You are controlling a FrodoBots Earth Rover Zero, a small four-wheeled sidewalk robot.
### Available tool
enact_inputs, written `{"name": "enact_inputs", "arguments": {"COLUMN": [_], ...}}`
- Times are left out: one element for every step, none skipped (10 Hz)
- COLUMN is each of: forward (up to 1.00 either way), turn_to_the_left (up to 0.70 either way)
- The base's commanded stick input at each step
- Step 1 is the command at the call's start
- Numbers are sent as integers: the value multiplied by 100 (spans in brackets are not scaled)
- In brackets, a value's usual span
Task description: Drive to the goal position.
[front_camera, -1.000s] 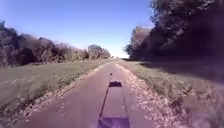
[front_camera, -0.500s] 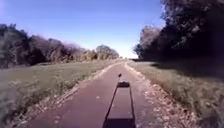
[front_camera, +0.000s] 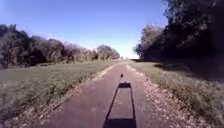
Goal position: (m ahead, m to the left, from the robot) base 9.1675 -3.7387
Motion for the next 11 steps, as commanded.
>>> {"name": "enact_inputs", "arguments": {"forward": [85, 85, 85, 85, 85, 85, 85, 85, 85, 85, 85], "turn_to_the_left": [-31, -34, -34, -34, 4, 0, 0, 0, 0, 0, 0]}}
